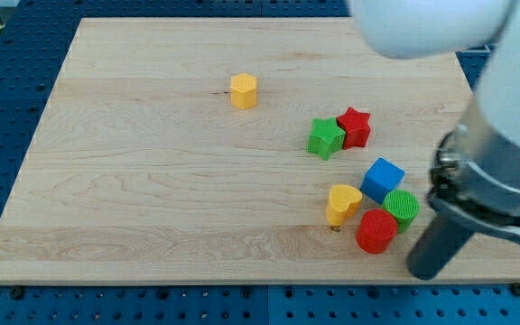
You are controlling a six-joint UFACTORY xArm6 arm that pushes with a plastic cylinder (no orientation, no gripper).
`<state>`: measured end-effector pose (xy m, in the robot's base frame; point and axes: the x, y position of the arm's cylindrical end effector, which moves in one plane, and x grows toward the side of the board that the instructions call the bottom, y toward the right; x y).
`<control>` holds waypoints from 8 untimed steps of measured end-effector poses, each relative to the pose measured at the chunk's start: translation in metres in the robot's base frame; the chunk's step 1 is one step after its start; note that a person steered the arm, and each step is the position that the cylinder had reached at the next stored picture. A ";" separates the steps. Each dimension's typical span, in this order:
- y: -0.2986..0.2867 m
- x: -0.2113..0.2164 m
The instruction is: Move red circle and green circle diagonally towrads up
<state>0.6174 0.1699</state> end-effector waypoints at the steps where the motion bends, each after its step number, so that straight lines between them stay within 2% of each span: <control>1: -0.003 0.000; 3: -0.083 -0.003; 6: -0.054 -0.028; 8: -0.093 -0.045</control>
